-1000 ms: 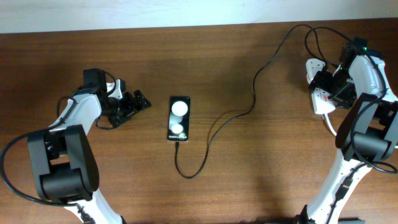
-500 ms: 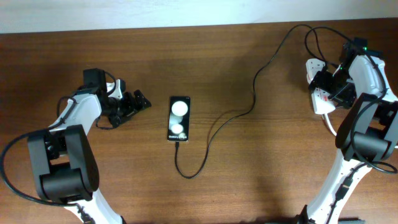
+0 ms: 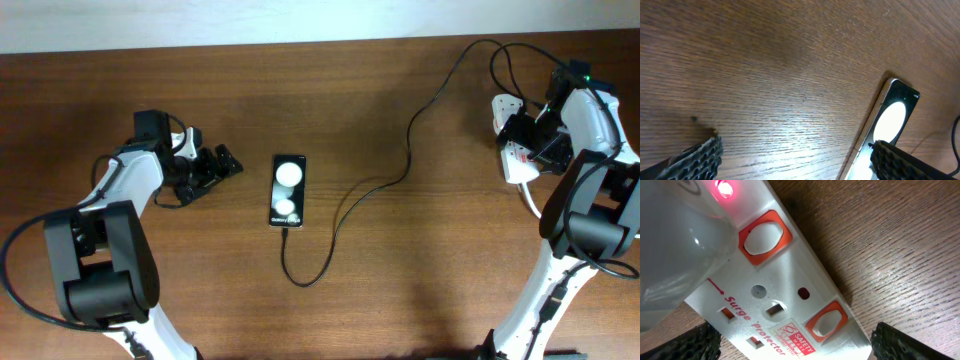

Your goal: Plug charger to phone and switch on socket

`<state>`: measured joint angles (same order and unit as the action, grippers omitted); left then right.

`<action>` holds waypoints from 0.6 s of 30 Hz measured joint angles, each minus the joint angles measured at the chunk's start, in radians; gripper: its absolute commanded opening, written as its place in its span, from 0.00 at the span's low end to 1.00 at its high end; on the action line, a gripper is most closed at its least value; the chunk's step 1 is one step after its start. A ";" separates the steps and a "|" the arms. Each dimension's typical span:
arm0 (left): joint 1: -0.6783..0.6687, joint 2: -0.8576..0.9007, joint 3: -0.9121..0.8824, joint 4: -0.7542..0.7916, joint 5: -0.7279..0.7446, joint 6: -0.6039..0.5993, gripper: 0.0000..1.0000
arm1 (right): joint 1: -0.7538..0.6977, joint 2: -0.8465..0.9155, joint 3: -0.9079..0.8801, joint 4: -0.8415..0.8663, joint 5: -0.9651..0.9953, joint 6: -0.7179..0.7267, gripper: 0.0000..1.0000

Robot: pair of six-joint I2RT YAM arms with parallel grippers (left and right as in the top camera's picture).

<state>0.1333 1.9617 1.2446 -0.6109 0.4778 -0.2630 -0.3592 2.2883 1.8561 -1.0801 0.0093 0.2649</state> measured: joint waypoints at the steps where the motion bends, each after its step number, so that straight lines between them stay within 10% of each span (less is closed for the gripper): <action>1: 0.000 -0.005 -0.002 -0.002 -0.007 0.000 0.99 | 0.000 0.000 0.000 0.000 0.000 0.000 0.99; 18: -0.041 -0.501 -0.018 0.006 -0.216 0.022 0.99 | 0.000 0.000 0.000 0.001 0.000 0.000 0.99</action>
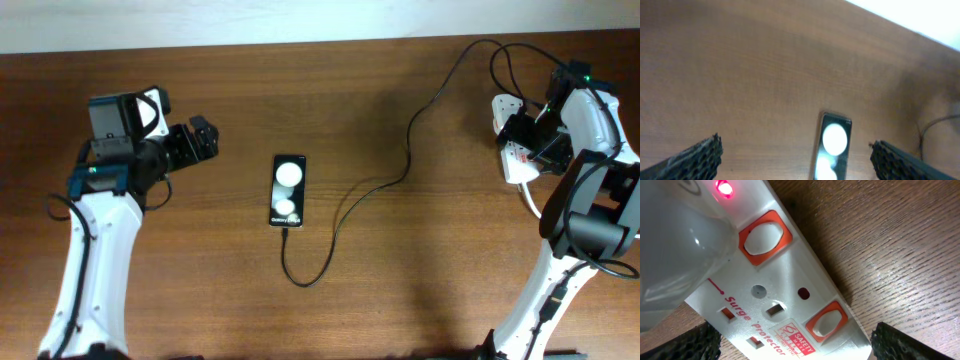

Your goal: Plug charger to phone and switch on socket

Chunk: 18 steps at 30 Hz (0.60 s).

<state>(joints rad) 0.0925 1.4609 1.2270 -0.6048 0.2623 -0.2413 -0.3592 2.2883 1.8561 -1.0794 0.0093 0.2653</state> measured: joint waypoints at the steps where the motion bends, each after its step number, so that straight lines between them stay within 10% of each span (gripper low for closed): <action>1: -0.015 -0.023 -0.014 0.057 -0.029 0.025 0.99 | 0.000 0.000 0.000 0.000 0.000 -0.001 0.99; 10: -0.047 -0.293 -0.585 0.755 -0.087 0.099 0.99 | 0.000 0.000 0.001 0.003 0.000 -0.003 0.99; 18: -0.047 -0.529 -0.970 0.860 -0.088 0.103 0.99 | 0.000 0.000 0.004 0.003 0.000 -0.003 0.99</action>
<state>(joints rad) 0.0460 0.9321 0.2565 0.2550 0.1741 -0.1383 -0.3592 2.2883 1.8603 -1.0760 0.0093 0.2619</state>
